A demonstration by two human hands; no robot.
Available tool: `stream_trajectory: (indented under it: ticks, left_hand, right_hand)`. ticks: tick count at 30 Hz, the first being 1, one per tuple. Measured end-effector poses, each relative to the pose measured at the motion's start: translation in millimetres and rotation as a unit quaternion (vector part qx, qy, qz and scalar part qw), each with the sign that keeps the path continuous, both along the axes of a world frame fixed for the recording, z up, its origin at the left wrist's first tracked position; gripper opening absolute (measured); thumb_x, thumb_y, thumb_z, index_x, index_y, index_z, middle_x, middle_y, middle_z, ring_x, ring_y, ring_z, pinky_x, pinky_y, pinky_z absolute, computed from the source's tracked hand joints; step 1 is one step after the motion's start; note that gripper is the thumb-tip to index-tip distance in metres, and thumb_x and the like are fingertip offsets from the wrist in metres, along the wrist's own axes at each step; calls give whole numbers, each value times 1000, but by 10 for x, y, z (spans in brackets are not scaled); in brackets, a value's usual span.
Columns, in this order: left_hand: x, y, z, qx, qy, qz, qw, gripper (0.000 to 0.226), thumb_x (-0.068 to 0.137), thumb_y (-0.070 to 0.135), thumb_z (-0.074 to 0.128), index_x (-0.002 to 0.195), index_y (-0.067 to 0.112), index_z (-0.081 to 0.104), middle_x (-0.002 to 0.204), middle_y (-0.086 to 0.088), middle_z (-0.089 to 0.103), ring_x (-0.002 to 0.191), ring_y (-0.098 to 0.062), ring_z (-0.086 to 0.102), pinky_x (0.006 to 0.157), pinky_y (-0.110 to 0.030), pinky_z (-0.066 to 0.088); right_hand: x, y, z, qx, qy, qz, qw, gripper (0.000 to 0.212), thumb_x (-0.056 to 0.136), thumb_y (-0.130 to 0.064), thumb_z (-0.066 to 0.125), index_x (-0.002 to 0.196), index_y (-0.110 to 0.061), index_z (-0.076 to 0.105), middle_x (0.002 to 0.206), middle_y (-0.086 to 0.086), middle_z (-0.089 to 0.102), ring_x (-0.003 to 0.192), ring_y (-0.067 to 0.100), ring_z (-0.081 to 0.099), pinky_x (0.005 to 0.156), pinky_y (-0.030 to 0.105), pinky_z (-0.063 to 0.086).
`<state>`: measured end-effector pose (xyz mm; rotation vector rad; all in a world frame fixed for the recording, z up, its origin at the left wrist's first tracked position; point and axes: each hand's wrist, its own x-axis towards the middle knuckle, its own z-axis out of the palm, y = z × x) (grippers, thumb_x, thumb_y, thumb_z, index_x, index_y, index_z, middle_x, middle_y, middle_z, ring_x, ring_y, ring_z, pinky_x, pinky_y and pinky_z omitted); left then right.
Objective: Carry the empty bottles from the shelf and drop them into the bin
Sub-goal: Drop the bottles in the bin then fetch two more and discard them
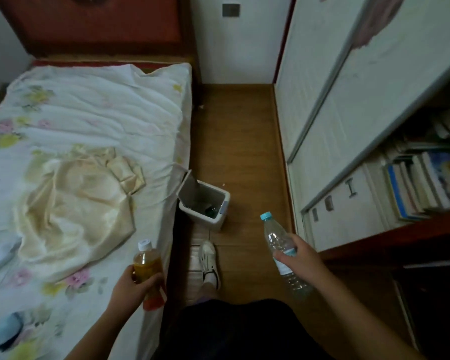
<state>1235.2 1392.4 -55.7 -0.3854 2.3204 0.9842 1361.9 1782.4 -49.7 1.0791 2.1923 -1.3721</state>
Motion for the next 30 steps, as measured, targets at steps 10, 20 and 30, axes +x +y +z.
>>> stream_trajectory:
  ticks: [10, 20, 30]
  left_hand:
    - [-1544, 183, -108, 31, -44, -4, 999, 59, 67, 47, 84, 114, 23, 56, 109, -5, 70, 95, -24, 68, 91, -46, 55]
    - [-2334, 663, -432, 40, -124, -74, 989, 53, 75, 45, 80, 117, 23, 56, 110, 0, 67, 95, -14, 65, 77, -27, 50]
    - [-2481, 1102, -1709, 37, -248, -97, 963, 58, 67, 65, 70, 115, 34, 56, 104, 3, 73, 91, -10, 73, 87, -36, 60]
  right_hand:
    - [-1754, -149, 43, -9, -27, 47, 999, 59, 83, -38, 73, 135, -27, 48, 92, -23, 51, 83, 1, 55, 70, 26, 47]
    - [-2632, -298, -365, -58, -90, 59, 993, 53, 82, -43, 74, 125, -26, 49, 98, -15, 55, 86, 6, 61, 64, 25, 46]
    - [-3044, -156, -1712, -143, -144, 31, 979, 53, 86, -45, 69, 131, -27, 49, 108, -5, 63, 88, 13, 68, 63, 29, 52]
